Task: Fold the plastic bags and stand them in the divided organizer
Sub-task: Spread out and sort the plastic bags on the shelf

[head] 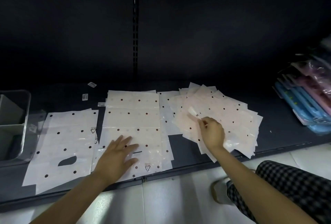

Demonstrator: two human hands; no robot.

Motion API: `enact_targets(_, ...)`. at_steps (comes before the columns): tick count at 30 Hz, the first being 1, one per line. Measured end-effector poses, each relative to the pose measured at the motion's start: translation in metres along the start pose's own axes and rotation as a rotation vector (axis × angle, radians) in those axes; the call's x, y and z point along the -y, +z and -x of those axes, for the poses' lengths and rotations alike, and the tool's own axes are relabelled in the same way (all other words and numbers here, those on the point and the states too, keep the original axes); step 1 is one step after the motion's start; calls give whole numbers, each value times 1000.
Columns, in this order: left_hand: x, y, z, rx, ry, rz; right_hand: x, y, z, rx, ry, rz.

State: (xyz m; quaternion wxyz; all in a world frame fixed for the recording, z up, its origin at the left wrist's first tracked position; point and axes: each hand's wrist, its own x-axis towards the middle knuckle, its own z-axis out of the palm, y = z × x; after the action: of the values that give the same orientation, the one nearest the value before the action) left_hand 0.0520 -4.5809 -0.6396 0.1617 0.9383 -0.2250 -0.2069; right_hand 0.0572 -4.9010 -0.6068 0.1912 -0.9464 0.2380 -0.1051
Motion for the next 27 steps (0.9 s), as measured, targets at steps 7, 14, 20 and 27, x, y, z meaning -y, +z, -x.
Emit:
enact_targets(7,-57,-24,6,7,-94,1059,120,17,44,411,242,-833)
enact_targets(14,11,-51,14,-478,-522,904,127,31,57,592,-112,-701)
enact_targets(20,101,-71,39,-506,-832,555,8,20,1,257,37,-129)
enact_targets(27,121,-60,49,-509,-709,240,-63,3,-21,237,53,236)
